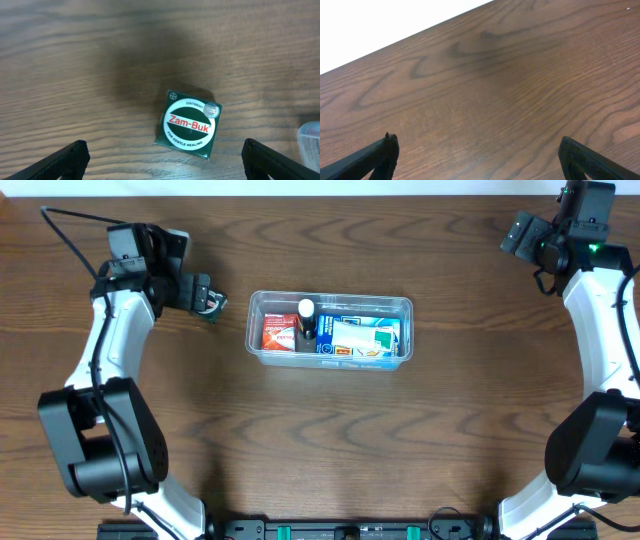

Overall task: Pack container
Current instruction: 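Lower left gripper over the green Zam-Buk tin and grasp it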

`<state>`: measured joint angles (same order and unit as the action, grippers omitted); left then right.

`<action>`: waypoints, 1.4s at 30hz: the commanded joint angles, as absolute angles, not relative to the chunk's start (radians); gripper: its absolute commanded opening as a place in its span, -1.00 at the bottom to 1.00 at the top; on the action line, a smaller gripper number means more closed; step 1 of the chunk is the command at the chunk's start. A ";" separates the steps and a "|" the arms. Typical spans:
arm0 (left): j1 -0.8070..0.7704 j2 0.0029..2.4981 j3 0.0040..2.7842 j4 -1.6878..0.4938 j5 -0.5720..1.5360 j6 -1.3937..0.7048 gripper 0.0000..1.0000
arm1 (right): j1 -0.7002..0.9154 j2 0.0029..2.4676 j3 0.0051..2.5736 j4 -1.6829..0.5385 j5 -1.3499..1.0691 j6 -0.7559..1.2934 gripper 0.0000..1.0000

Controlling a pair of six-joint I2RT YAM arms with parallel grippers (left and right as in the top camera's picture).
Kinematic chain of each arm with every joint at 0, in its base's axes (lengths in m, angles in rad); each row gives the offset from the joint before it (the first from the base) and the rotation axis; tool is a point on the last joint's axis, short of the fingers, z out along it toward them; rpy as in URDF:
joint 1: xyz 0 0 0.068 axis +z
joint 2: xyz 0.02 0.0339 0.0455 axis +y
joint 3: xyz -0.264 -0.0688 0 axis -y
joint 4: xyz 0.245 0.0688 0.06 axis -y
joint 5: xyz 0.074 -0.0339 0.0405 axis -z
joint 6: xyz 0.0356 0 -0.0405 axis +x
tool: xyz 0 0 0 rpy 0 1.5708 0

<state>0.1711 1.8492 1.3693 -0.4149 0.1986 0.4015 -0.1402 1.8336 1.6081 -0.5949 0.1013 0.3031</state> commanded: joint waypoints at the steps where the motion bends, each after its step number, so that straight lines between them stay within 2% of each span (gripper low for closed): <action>1: 0.171 1.879 1.379 -0.410 0.226 0.441 0.96 | -0.143 1.835 1.606 -0.596 0.101 0.302 0.98; 17: 0.162 2.029 1.379 -0.372 0.277 0.460 0.96 | -0.143 1.835 1.606 -0.596 0.101 0.302 0.99; 42: 0.120 2.099 1.379 -0.338 0.234 0.478 0.96 | -0.143 1.835 1.606 -0.596 0.101 0.302 0.99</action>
